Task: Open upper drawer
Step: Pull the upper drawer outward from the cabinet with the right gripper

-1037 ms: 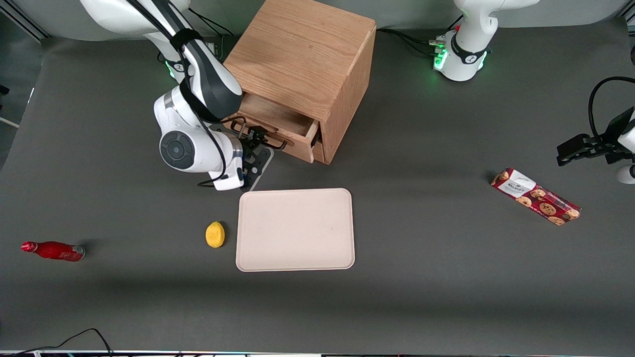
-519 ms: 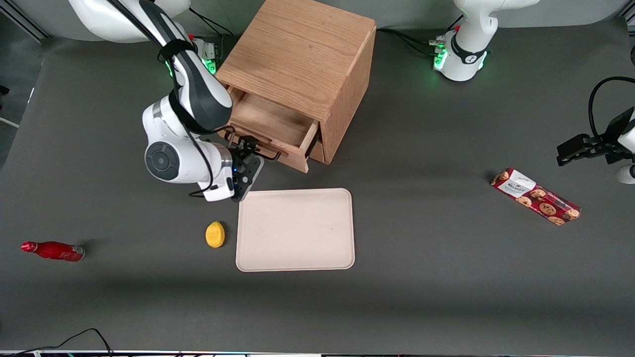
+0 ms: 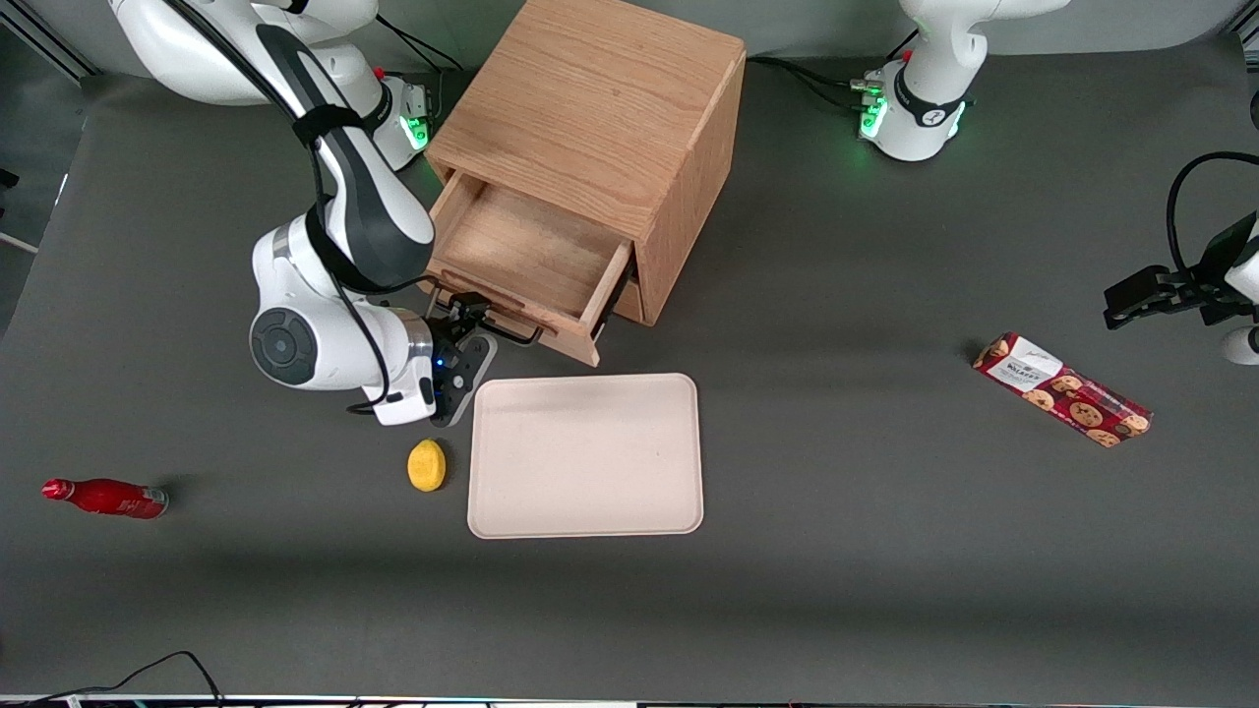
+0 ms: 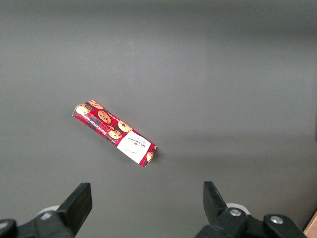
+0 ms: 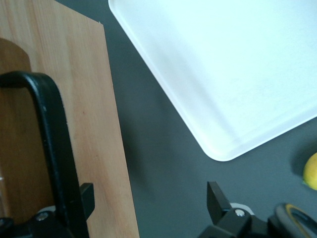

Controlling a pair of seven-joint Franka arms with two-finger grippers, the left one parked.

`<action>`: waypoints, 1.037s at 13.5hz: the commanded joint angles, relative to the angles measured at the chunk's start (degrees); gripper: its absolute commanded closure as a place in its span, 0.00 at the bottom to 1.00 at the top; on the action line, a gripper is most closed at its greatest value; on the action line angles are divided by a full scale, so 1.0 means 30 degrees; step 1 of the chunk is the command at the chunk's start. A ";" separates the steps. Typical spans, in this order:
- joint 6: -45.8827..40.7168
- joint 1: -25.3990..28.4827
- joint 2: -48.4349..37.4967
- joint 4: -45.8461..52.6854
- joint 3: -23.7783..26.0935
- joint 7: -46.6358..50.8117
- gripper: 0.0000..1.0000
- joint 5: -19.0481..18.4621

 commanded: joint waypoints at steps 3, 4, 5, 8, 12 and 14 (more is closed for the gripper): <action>-0.0086 -0.0894 0.1152 0.1395 0.0123 -0.1250 0.00 -0.0457; -0.0086 -0.1012 0.1269 0.1630 0.0124 -0.1657 0.00 -0.0457; -0.0086 -0.1159 0.1387 0.1719 0.0124 -0.1661 0.00 -0.0457; -0.0086 -0.1307 0.1796 0.2362 0.0094 -0.2098 0.00 -0.0602; -0.0086 -0.1745 0.2733 0.3504 0.0094 -0.2188 0.00 -0.0982; -0.0115 -0.1892 0.2911 0.3711 0.0094 -0.2305 0.00 -0.0984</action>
